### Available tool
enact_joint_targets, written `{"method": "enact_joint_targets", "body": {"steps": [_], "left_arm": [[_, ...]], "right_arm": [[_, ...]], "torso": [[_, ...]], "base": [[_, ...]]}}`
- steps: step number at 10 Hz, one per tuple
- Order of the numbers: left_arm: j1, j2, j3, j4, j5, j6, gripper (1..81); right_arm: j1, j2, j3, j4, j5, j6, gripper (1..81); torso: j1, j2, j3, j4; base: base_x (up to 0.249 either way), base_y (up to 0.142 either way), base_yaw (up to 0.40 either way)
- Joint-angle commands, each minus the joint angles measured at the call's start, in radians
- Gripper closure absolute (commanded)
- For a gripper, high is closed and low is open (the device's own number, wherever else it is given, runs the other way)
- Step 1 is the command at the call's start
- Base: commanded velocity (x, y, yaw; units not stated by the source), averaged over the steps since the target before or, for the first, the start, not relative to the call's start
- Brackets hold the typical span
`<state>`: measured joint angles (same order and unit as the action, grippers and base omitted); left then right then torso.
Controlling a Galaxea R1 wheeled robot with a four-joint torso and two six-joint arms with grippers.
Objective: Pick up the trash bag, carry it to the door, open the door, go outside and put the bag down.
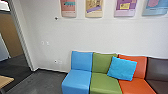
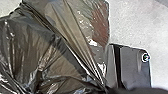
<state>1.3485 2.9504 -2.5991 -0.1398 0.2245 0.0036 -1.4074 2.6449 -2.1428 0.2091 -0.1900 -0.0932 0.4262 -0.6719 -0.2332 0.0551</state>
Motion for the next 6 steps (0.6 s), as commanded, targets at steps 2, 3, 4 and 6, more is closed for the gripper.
{"method": "enact_joint_targets", "body": {"steps": [2, 3, 4, 6], "left_arm": [[-0.047, 0.017, -0.006, 0.031, 0.047, 0.007, 81.1], [-0.042, 0.027, -0.016, 0.045, 0.036, 0.007, 81.1], [-0.042, 0.036, -0.032, 0.051, 0.035, 0.007, 81.1], [-0.042, 0.047, -0.044, 0.051, 0.035, 0.007, 81.1]], "right_arm": [[0.050, 0.019, -0.026, 0.004, -0.063, -0.019, 1.0], [0.046, 0.034, -0.050, 0.004, -0.063, -0.020, 1.0], [0.044, 0.040, -0.069, 0.006, -0.062, -0.020, 1.0], [0.038, 0.043, -0.078, 0.004, -0.062, -0.020, 1.0]], "torso": [[-0.086, 0.133, 0.018, 0.000], [-0.108, 0.164, 0.025, 0.000], [-0.129, 0.197, 0.030, 0.000], [-0.176, 0.269, 0.032, 0.000]], "base": [[0.000, 0.000, 0.000], [0.000, 0.000, 0.000], [0.000, 0.000, 0.000], [0.000, 0.000, 0.000]]}}
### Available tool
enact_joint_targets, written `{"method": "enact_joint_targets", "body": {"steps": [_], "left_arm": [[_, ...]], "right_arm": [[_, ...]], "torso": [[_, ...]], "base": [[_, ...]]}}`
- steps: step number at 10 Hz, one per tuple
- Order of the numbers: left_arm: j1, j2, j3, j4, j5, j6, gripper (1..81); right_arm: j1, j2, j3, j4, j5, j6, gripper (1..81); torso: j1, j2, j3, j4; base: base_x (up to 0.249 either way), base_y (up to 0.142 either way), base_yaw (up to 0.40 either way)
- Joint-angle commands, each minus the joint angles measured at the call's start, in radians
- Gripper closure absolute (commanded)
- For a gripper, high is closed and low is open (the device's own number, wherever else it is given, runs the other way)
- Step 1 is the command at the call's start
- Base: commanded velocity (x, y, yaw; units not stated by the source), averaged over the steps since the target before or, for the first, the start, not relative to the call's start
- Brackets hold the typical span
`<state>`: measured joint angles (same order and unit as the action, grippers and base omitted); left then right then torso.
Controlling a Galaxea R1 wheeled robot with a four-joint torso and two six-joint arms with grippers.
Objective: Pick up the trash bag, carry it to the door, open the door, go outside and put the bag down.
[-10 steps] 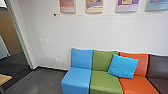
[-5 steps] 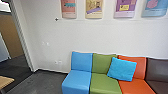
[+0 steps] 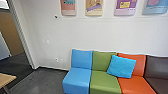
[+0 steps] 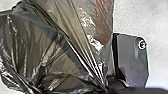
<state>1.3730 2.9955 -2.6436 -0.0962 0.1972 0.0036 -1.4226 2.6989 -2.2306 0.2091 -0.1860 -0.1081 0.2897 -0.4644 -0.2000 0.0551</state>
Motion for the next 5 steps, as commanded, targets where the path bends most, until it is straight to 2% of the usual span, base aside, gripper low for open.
{"method": "enact_joint_targets", "body": {"steps": [1, 5], "left_arm": [[-0.065, 0.005, 0.001, 0.009, 0.062, 0.007, 81.1], [-0.065, 0.004, 0.001, 0.009, 0.060, 0.007, 81.1]], "right_arm": [[0.050, -0.006, 0.005, 0.004, -0.066, -0.005, 1.0], [0.050, 0.000, -0.007, 0.004, -0.066, -0.005, 1.0]], "torso": [[-0.063, 0.098, 0.076, 0.000], [-0.147, 0.227, 0.162, 0.000]], "base": [[0.000, 0.000, 0.000], [0.000, 0.000, 0.000]]}}
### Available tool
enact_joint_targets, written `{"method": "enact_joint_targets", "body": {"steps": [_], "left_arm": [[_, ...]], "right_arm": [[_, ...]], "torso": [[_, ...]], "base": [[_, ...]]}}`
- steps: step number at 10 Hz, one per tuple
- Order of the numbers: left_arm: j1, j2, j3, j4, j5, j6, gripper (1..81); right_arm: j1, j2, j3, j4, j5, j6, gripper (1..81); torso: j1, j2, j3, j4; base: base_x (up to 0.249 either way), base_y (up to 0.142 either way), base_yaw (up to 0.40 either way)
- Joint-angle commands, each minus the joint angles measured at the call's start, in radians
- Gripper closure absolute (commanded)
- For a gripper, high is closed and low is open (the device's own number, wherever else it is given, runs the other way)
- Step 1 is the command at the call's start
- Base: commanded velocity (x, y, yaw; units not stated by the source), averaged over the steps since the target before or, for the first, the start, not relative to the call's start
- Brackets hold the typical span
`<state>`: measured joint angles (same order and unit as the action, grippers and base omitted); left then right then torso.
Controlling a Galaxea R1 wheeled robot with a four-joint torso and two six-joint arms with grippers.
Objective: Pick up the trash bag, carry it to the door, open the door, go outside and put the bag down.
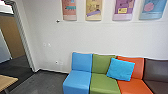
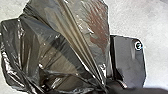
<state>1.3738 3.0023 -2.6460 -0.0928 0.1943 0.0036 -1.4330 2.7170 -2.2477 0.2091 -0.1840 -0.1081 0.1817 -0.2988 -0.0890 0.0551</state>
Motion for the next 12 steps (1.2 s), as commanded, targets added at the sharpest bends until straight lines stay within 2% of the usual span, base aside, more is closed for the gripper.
{"method": "enact_joint_targets", "body": {"steps": [1, 2, 4, 7, 12], "left_arm": [[-0.067, -0.002, 0.003, 0.005, 0.065, 0.007, 81.1], [-0.067, 0.000, 0.003, 0.005, 0.065, 0.007, 81.1], [-0.066, 0.001, 0.003, 0.005, 0.065, 0.007, 81.1], [-0.066, 0.003, 0.003, 0.005, 0.065, 0.007, 81.1], [-0.066, 0.006, 0.003, 0.004, 0.067, 0.006, 81.1]], "right_arm": [[0.061, -0.014, 0.002, 0.001, -0.068, -0.005, 1.0], [0.058, -0.001, -0.011, -0.005, -0.068, -0.005, 1.0], [0.053, 0.032, -0.061, -0.011, -0.068, -0.005, 1.0], [0.047, 0.074, -0.114, -0.014, -0.068, -0.005, 1.0], [0.041, 0.089, -0.131, -0.014, -0.068, -0.005, 1.0]], "torso": [[-0.063, 0.098, -0.002, 0.000], [-0.085, 0.131, 0.019, 0.000], [-0.126, 0.193, 0.032, 0.000], [-0.182, 0.299, 0.034, 0.000], [-0.173, 0.280, 0.034, 0.000]], "base": [[0.000, 0.000, 0.000], [0.000, 0.000, 0.000], [0.000, 0.000, 0.000], [0.000, 0.000, 0.000], [0.000, 0.000, 0.000]]}}
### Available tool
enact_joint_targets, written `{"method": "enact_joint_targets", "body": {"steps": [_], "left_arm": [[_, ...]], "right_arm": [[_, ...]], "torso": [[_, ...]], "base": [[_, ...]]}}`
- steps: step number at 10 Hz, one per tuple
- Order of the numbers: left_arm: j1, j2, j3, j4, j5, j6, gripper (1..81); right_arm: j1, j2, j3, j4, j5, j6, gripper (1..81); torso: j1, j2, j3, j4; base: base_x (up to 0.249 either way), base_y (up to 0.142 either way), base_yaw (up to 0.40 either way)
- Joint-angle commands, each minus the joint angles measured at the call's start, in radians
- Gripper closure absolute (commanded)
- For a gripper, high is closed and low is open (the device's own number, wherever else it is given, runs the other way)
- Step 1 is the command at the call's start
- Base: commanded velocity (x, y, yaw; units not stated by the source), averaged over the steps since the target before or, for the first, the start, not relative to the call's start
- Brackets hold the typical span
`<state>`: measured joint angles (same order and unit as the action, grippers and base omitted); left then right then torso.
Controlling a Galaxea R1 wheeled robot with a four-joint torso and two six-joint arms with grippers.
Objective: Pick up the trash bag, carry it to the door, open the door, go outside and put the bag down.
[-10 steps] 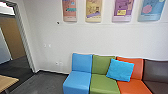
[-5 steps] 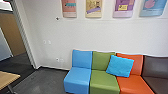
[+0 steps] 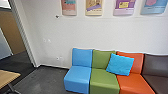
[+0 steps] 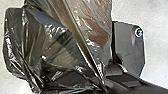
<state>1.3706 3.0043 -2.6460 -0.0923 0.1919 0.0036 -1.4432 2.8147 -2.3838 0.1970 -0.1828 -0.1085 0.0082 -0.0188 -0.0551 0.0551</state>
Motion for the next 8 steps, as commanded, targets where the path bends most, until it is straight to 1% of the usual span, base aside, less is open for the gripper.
{"method": "enact_joint_targets", "body": {"steps": [1, 2, 3, 5, 6, 8], "left_arm": [[-0.061, 0.010, 0.003, 0.003, 0.070, 0.003, 81.1], [-0.058, 0.015, 0.003, 0.003, 0.081, 0.001, 81.1], [-0.054, 0.016, 0.003, 0.003, 0.078, 0.003, 81.1], [-0.052, 0.013, 0.003, 0.006, 0.077, 0.004, 81.1], [-0.054, 0.015, -0.005, 0.006, 0.072, 0.004, 81.1], [-0.054, 0.027, -0.038, 0.005, 0.069, 0.004, 81.1]], "right_arm": [[0.049, -0.001, -0.006, -0.002, -0.069, -0.005, 1.0], [0.046, 0.011, -0.020, -0.011, -0.069, -0.005, 1.0], [0.043, 0.028, -0.040, -0.019, -0.069, -0.005, 1.0], [0.036, 0.067, -0.096, -0.021, -0.069, -0.005, 1.0], [0.026, 0.084, -0.122, -0.021, -0.069, -0.005, 1.0], [0.011, 0.119, -0.162, -0.021, -0.041, -0.005, 1.0]], "torso": [[0.000, 0.000, 0.000, 0.000], [0.000, 0.000, 0.062, 0.000], [0.000, 0.001, 0.008, 0.000], [-0.001, 0.001, 0.045, 0.000], [-0.002, 0.001, 0.052, 0.000], [-0.002, 0.001, 0.054, 0.000]], "base": [[0.000, 0.000, 0.000], [0.000, 0.000, 0.000], [0.000, 0.000, 0.000], [0.000, 0.000, 0.000], [0.000, 0.000, 0.000], [0.000, 0.000, 0.000]]}}
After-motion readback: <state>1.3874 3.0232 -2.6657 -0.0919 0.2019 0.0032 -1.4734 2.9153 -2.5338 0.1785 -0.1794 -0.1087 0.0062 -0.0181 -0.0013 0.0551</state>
